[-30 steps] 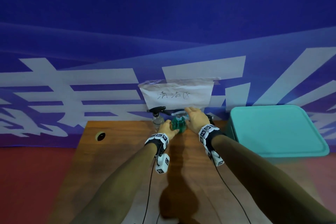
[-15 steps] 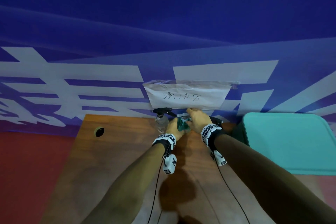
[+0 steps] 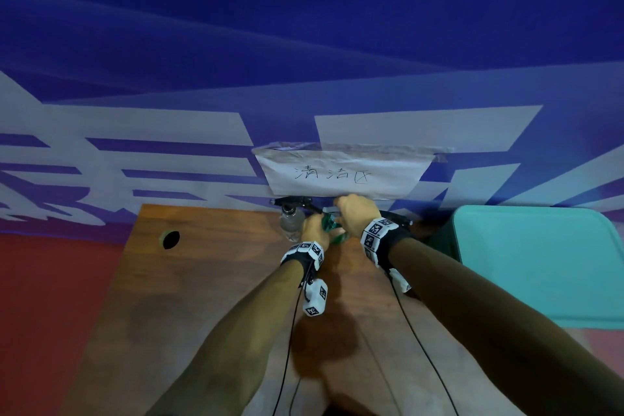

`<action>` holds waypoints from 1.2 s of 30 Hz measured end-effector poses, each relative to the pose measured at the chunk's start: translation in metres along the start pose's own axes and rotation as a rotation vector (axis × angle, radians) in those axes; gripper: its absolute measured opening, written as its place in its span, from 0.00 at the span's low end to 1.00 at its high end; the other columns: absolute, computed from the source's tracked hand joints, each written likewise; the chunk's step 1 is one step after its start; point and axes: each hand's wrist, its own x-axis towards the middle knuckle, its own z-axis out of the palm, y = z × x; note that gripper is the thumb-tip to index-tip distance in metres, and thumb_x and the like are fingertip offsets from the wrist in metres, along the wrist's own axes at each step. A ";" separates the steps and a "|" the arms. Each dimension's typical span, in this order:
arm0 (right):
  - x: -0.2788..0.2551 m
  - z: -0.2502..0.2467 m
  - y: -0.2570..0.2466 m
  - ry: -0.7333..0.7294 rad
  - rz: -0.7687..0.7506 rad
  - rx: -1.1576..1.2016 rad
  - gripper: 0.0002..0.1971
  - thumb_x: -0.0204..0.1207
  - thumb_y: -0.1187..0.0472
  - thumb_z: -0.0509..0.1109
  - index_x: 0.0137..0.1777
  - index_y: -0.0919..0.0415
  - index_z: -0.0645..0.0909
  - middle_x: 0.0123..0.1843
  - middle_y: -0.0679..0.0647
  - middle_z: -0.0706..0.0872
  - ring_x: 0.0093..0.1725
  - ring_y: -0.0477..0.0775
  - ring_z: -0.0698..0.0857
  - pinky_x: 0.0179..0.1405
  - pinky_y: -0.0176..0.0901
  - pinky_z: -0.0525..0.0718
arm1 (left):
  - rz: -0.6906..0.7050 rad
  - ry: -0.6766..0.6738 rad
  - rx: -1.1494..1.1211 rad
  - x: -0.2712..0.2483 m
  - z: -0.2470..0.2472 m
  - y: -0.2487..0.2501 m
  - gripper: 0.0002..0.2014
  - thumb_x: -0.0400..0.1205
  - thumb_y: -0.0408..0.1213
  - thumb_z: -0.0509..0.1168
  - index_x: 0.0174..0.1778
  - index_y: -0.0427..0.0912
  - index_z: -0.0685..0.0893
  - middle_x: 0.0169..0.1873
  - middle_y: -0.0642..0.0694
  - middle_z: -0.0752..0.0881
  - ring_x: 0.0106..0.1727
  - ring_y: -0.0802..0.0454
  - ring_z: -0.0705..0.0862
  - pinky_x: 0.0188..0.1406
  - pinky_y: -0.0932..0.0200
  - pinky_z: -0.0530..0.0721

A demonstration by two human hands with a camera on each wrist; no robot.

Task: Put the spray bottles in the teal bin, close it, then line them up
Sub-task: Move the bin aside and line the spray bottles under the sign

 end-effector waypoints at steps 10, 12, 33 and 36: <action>-0.004 -0.009 -0.015 -0.061 -0.024 -0.144 0.12 0.76 0.72 0.72 0.58 0.63 0.81 0.57 0.62 0.87 0.57 0.65 0.87 0.49 0.52 0.83 | -0.054 0.071 0.019 -0.010 -0.001 0.008 0.11 0.73 0.30 0.76 0.50 0.31 0.90 0.49 0.34 0.91 0.50 0.41 0.84 0.55 0.50 0.83; -0.004 -0.009 -0.014 -0.057 -0.032 -0.146 0.10 0.77 0.70 0.72 0.57 0.63 0.82 0.57 0.62 0.87 0.56 0.65 0.87 0.48 0.52 0.82 | -0.074 0.069 0.026 -0.013 -0.002 0.009 0.12 0.75 0.30 0.74 0.53 0.30 0.90 0.52 0.31 0.89 0.58 0.37 0.83 0.58 0.49 0.80; 0.002 -0.006 -0.015 -0.054 -0.047 -0.201 0.11 0.80 0.60 0.74 0.58 0.63 0.82 0.56 0.60 0.87 0.56 0.62 0.87 0.49 0.52 0.83 | -0.067 0.048 0.055 -0.018 -0.011 0.016 0.12 0.79 0.27 0.71 0.57 0.29 0.88 0.55 0.30 0.87 0.61 0.37 0.83 0.58 0.52 0.79; 0.001 -0.003 -0.014 -0.020 -0.032 -0.179 0.11 0.78 0.57 0.74 0.55 0.61 0.83 0.55 0.58 0.88 0.56 0.61 0.86 0.51 0.52 0.83 | -0.067 0.057 0.057 -0.017 -0.008 0.014 0.11 0.78 0.29 0.71 0.55 0.28 0.87 0.55 0.30 0.88 0.61 0.36 0.83 0.58 0.50 0.80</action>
